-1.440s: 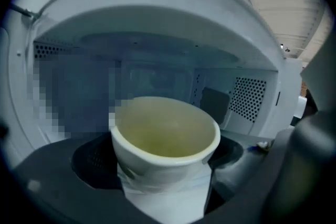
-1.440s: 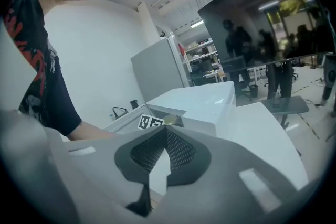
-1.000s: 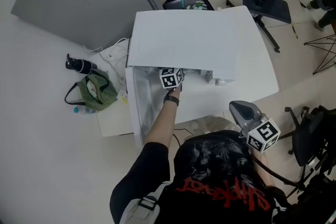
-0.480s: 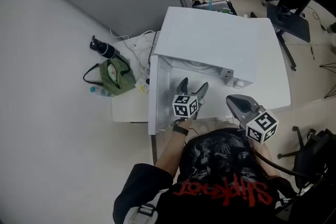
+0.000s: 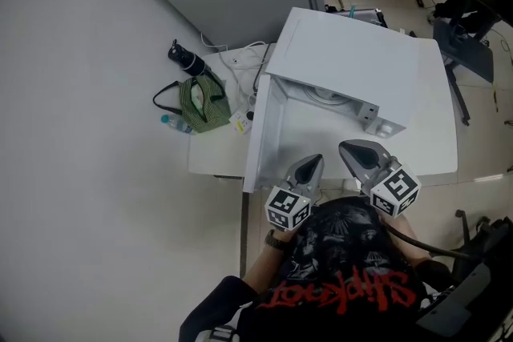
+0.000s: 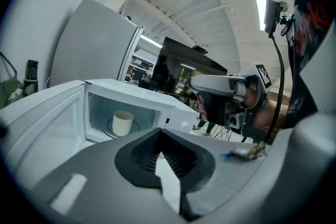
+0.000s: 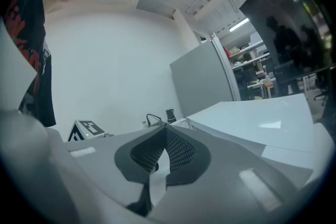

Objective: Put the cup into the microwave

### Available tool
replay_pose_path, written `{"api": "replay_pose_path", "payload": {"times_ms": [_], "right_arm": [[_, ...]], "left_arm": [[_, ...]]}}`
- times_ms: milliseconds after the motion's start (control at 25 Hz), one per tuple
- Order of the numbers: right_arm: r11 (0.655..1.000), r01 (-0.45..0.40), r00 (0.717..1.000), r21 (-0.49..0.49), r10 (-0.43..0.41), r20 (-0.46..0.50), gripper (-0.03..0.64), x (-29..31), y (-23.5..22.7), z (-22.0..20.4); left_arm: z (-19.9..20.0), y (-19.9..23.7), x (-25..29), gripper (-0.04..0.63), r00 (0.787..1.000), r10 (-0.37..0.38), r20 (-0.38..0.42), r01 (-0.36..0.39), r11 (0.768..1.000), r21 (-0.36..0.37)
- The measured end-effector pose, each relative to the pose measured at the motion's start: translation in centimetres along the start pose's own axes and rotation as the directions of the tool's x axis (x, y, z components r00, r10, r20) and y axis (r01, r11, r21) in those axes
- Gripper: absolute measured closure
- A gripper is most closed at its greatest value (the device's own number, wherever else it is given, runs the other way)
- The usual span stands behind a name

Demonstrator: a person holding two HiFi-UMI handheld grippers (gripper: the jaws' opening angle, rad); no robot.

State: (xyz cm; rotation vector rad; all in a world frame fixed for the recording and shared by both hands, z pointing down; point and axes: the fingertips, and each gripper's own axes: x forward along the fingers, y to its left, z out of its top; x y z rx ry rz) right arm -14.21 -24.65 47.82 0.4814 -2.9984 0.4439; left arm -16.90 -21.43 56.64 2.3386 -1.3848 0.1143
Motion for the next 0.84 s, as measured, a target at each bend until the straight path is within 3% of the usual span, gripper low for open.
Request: {"api": "replay_pose_path", "payload": {"times_ms": [160,240,400,520,600,720,840], "right_arm": [[1.0,-0.019,1.0,-0.013,0.019,-0.003,0.617,-0.2,1.7,-0.4],[1.0,-0.018,1.0,-0.01,0.017,-0.017,0.617,-0.7,2.2,-0.9],[1.0,0.016,0.999,0.021,-0.015,-0.037,0.617,-1.7,3.6,-2.2],[0.999,0.055,0.998,-0.004,-0.055,-0.022,0.617,-2.2,5.2,-1.5],[0.996,0.094,0.995,-0.007,-0.094,-0.03,0.617,-3.1,5.7,-1.5],[0.988,0.156,0.988,0.002,-0.156,-0.015,0.617,-3.7,6.3,-1.7],[0.97,0.241,0.969,-0.015,-0.24,0.051,0.617,-4.0,6.0,-0.6]], "left_arm": [[-0.5,-0.3,-1.1,0.595,1.0,-0.03,-0.007,0.03,0.999,-0.032],[-1.7,-0.8,-0.8,0.595,0.996,-0.084,-0.018,0.082,0.992,-0.098],[-5.7,-1.8,-1.1,0.595,0.976,-0.218,-0.016,0.203,0.93,-0.306],[-5.9,-2.7,-3.1,0.594,0.964,-0.266,0.018,0.258,0.912,-0.318],[-6.8,-3.4,-3.8,0.594,0.951,-0.309,0.032,0.3,0.888,-0.348],[-9.1,-2.8,-4.4,0.594,0.903,-0.43,0.01,0.392,0.813,-0.43],[-10.4,-0.8,-3.1,0.594,0.801,-0.599,-0.029,0.508,0.704,-0.496]]}}
